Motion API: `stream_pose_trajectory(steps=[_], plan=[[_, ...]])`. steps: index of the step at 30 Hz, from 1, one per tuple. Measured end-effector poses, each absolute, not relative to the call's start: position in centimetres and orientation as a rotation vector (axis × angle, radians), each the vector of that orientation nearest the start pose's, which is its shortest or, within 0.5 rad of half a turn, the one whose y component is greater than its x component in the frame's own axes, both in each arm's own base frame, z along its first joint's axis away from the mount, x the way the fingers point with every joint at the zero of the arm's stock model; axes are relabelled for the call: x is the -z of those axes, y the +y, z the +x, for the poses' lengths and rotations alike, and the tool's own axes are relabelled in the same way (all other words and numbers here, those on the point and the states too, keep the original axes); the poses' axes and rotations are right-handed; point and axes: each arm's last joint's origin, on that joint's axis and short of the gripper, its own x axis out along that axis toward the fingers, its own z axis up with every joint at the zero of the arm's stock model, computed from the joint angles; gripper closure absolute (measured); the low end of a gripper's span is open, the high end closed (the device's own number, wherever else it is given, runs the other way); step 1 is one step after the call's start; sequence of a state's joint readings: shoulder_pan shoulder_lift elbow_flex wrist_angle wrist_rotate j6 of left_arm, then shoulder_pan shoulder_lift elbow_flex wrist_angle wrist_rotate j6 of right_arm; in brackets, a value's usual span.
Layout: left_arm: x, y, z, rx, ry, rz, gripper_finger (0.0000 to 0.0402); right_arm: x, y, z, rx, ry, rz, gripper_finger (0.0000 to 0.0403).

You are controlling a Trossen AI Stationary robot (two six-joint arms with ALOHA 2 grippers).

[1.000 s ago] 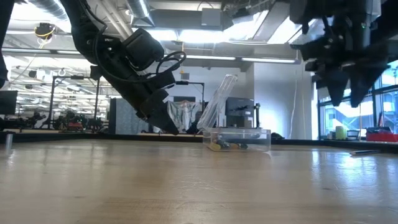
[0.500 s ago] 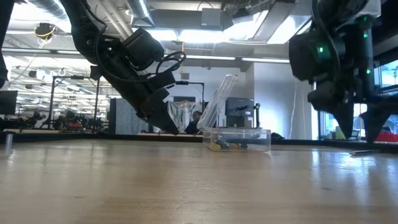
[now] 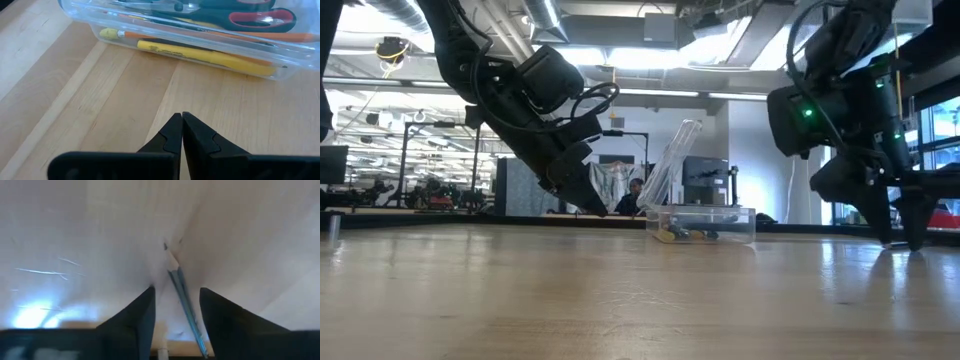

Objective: Pick & place school supplies into a supply box
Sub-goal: Put the black pencil into the transparent supply box

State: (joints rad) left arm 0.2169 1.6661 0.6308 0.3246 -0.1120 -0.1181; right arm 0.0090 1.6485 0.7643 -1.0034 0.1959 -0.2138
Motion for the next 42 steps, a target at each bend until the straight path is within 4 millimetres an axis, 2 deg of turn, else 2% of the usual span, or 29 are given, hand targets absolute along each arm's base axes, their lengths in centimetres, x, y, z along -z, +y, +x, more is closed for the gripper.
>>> stream_pose_trajectory(steps=[8,17,24,30,36,42], plan=[[-12.3,6.7,28.7,-0.355,0.694,-0.151,0.0396,-12.3,-1.6,21.5,-0.176,1.853,-0.315,0.03],[-12.3,6.7,28.7,-0.355,0.695,-0.151,0.0396,-12.2,-1.8,21.7,-0.159,1.834,-0.254,0.0335],[-12.3,6.6,28.7,-0.356,0.701,-0.153,0.0395,-12.2,-0.7,21.8,-0.132,1.823,-0.26,0.0387],[-12.3,6.6,28.7,-0.356,0.701,-0.154,0.0395,-12.3,0.6,22.2,-0.029,1.788,-0.207,0.0379],[-12.3,6.6,28.7,-0.356,0.701,-0.154,0.0394,-13.2,2.2,24.1,-0.011,1.664,-0.127,0.0377],[-12.2,6.6,28.7,-0.366,0.7,-0.179,0.0395,-13.7,3.7,27.2,-0.087,1.378,-0.041,0.0379]])
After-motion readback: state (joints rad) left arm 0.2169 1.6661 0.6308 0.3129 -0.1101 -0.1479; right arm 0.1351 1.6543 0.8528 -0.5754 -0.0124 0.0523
